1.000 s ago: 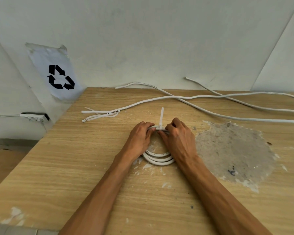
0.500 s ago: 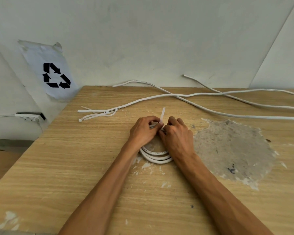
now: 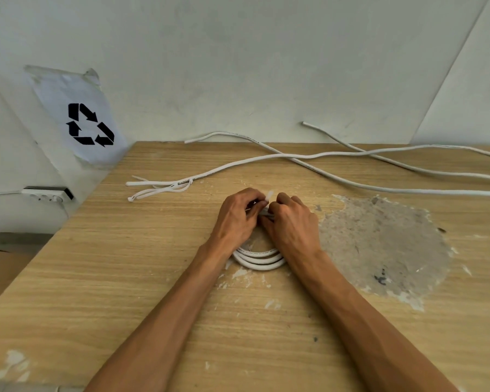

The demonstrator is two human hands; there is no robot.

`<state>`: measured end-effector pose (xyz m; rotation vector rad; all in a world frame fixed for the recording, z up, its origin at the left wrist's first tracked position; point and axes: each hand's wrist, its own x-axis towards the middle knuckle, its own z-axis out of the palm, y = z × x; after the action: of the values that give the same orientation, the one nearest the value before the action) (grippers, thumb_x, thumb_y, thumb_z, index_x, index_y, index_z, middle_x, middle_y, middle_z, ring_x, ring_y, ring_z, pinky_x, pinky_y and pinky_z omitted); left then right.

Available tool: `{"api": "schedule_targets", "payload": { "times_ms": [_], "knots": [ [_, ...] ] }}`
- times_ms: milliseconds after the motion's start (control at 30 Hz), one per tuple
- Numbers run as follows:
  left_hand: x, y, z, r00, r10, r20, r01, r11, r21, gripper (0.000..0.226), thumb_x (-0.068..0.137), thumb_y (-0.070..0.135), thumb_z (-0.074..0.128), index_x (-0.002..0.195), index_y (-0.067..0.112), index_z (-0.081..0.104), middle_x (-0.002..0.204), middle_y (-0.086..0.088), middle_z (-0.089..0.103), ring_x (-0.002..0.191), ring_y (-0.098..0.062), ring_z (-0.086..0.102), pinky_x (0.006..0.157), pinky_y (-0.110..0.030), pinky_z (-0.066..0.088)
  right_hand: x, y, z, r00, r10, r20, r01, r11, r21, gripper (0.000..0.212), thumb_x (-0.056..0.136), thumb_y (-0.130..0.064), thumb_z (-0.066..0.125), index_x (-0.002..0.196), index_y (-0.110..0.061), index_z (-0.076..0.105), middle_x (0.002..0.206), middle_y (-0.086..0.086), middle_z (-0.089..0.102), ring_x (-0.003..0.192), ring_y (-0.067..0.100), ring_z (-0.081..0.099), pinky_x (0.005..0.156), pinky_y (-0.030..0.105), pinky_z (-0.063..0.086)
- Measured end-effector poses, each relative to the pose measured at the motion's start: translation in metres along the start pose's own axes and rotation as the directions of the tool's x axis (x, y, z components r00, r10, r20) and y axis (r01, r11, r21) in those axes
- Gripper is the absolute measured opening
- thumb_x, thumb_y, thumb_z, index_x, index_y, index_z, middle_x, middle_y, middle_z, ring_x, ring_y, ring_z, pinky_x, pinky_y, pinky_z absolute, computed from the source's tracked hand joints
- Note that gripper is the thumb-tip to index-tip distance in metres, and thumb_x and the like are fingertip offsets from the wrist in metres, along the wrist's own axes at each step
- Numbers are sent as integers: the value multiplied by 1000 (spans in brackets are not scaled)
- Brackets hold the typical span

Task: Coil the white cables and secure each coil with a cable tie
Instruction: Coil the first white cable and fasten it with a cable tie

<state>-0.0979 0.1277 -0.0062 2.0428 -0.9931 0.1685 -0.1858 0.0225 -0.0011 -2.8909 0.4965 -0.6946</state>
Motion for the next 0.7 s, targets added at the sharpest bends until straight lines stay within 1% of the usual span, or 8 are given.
{"api": "schedule_targets", "payload": {
  "times_ms": [100,133,200,267,367,533,600,700],
  "knots": [
    [-2,1,-2,999,-29,-37,26,997,-79,9,95,12,65,101,11,71,100,2,67,91,-7,63,83,-14,51,-3,2,-1,999,4,-42,-4,1000,9,44,93,-54,55,91,-14,75,96,0,63,90,21,59,59,29,37],
    [-2,1,-2,998,-33,-46,29,995,-92,8,95,12,65,100,10,71,100,2,67,91,-5,63,82,-10,49,-4,3,0,999,-3,-41,3,1000,17,44,94,-54,54,93,-15,76,98,0,64,92,20,59,59,28,36],
    [-3,1,-1,997,-19,-75,12,996,-89,7,94,12,66,98,11,71,98,2,66,90,-1,61,81,-8,48,-7,5,2,999,-32,-31,33,999,28,39,98,-47,53,98,-16,76,106,1,63,99,20,58,58,29,40],
    [-4,0,0,992,15,-124,-22,998,-58,6,93,11,67,97,10,72,96,3,65,88,-1,61,81,-10,48,-8,6,5,995,-72,-66,73,997,23,30,99,-36,56,96,-13,76,105,5,63,99,22,57,55,32,45],
    [-6,1,1,984,50,-172,-55,998,-27,4,92,8,67,95,9,70,94,3,63,85,-2,59,79,-12,49,-10,6,9,988,-105,-114,108,994,18,21,95,-27,64,90,-9,74,96,9,62,90,24,60,49,33,49],
    [-8,3,1,979,41,-197,-39,999,12,1,93,12,67,92,12,66,91,5,61,80,-7,60,73,-23,54,-10,5,9,985,-90,-144,100,993,61,19,95,-26,66,90,-10,74,88,8,63,78,24,62,48,31,45],
    [-7,3,1,978,13,-208,-13,1000,0,1,93,12,67,93,13,67,92,6,62,81,-8,62,74,-27,56,-10,4,7,988,-64,-141,77,993,86,18,94,-25,66,102,-11,73,86,9,63,77,26,63,49,30,41],
    [-7,3,1,975,-3,-220,1,1000,-11,4,91,11,68,96,12,68,98,6,63,84,-9,64,78,-31,58,-11,2,4,987,-39,-158,62,988,139,32,91,-20,68,123,-15,66,81,8,62,70,25,60,51,27,34]
  ]
}}
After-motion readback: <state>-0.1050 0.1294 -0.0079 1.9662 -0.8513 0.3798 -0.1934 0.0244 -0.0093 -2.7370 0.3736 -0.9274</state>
